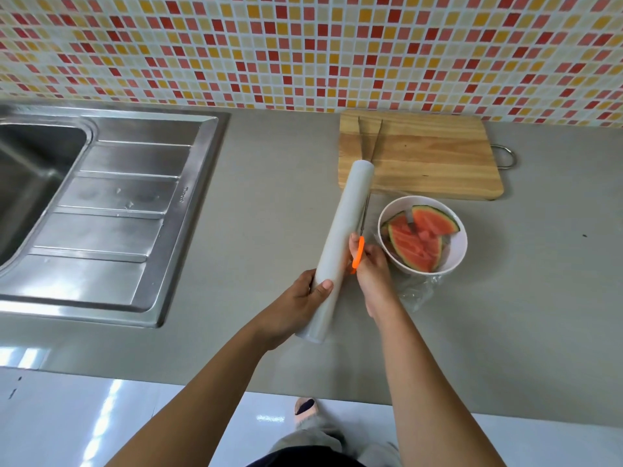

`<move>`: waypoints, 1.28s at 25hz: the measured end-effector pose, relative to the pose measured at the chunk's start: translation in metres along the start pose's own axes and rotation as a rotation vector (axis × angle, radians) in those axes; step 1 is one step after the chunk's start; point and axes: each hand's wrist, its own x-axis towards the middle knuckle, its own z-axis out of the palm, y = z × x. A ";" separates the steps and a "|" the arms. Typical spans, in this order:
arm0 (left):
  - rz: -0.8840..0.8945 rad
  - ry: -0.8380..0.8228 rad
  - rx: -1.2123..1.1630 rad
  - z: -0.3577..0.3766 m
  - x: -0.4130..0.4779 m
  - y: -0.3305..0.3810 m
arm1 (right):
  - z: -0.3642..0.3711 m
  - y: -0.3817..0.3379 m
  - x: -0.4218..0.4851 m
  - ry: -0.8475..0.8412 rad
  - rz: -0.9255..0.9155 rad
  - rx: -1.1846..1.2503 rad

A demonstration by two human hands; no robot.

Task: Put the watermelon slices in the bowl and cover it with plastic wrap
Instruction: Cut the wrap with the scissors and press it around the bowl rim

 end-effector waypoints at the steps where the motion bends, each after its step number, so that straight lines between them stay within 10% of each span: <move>1: 0.001 -0.002 0.004 -0.001 -0.001 -0.002 | 0.001 -0.001 0.001 0.000 -0.011 0.005; 28: -0.050 -0.004 0.121 -0.064 -0.031 -0.025 | 0.047 -0.038 0.047 0.086 -0.005 -0.068; 32: -0.037 0.255 0.106 -0.073 -0.030 -0.031 | 0.062 -0.042 0.031 -0.029 -0.001 -0.410</move>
